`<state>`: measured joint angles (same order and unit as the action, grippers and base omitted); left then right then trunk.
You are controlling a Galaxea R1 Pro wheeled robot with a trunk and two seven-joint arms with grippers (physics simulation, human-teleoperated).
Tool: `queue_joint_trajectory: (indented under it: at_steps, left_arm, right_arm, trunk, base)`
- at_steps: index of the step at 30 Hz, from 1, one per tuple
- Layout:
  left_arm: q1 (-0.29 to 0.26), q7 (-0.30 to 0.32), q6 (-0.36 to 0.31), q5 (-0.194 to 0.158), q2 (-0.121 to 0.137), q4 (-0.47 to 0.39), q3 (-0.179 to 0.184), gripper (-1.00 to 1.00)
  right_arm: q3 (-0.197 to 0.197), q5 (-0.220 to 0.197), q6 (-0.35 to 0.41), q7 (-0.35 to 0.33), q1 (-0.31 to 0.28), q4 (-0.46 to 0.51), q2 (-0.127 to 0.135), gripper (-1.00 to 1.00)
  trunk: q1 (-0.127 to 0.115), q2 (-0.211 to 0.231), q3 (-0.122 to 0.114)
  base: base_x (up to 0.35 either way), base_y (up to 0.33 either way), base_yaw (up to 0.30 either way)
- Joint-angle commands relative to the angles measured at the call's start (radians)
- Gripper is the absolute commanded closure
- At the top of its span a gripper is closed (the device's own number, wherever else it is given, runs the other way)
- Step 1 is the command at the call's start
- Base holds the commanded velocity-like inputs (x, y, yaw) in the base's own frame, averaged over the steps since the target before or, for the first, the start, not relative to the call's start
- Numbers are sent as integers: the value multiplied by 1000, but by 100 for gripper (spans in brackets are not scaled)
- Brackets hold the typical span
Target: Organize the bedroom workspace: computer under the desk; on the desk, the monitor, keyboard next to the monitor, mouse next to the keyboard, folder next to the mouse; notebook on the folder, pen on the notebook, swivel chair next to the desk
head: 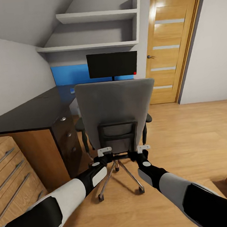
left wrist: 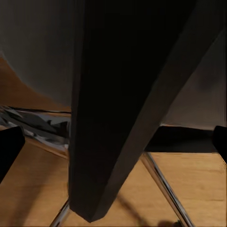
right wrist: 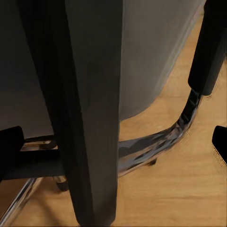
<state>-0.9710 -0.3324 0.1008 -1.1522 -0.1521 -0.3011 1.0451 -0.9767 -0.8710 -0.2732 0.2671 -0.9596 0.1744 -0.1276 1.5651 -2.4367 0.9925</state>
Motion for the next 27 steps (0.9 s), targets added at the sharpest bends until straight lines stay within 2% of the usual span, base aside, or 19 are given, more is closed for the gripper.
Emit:
queue_joint_trajectory:
  at_steps: [1, 27]
  left_arm:
    - [-2, -3, 5, -3, 0, -1, 7, -100]
    - [-2, -3, 7, -3, 2, -1, 6, -100]
  right_arm:
    - [-8, -8, -3, 4, -1, 0, 0, -100]
    - [-8, -8, -3, 4, -1, 0, 0, -100]
  trunk:
    - [0, 0, 1]
    - [0, 0, 1]
  base:
    - [303, -145, 0]
    - [319, -15, 0]
